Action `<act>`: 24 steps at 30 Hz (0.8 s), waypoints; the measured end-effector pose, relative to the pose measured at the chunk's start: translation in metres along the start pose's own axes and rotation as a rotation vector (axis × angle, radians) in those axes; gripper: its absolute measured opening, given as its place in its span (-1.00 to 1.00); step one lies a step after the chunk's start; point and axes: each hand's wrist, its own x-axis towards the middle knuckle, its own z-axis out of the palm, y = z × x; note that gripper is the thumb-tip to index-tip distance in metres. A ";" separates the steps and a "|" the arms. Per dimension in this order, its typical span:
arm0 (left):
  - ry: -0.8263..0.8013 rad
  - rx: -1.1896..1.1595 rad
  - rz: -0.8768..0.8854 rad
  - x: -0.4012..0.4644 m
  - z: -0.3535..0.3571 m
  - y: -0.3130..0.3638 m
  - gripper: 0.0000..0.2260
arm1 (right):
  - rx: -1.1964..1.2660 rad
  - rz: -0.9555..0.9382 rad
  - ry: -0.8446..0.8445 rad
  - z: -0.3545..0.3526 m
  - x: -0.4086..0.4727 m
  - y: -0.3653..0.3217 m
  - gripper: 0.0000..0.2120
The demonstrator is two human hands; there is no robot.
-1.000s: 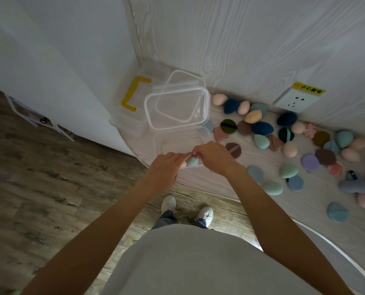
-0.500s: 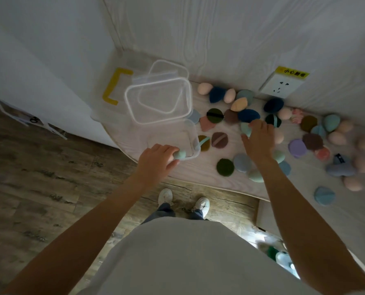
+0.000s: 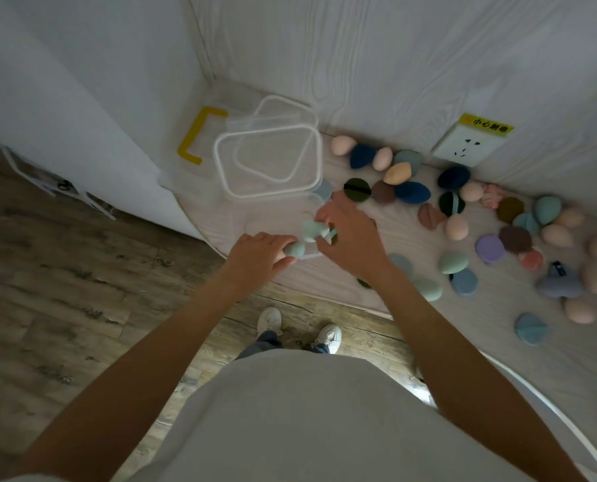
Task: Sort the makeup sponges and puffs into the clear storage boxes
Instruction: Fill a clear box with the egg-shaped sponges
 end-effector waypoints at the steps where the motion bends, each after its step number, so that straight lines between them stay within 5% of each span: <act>1: -0.004 0.005 -0.009 0.000 0.000 0.000 -0.59 | -0.187 -0.054 -0.001 0.006 0.004 -0.003 -0.79; 6: -0.014 0.011 -0.037 0.000 0.001 0.001 -0.49 | -0.691 -0.132 -0.053 0.018 0.017 -0.010 -0.82; 15: 0.010 0.077 -0.047 -0.002 0.003 0.003 -0.55 | -0.521 -0.156 -0.208 0.019 0.021 0.007 -0.74; 20: 0.018 0.072 -0.042 -0.003 0.003 0.006 -0.57 | -0.243 -0.116 -0.081 0.011 0.017 0.013 -0.68; 24: -0.007 0.032 -0.051 -0.001 0.000 0.008 -0.56 | -0.128 -0.031 0.267 -0.020 0.021 0.034 -0.76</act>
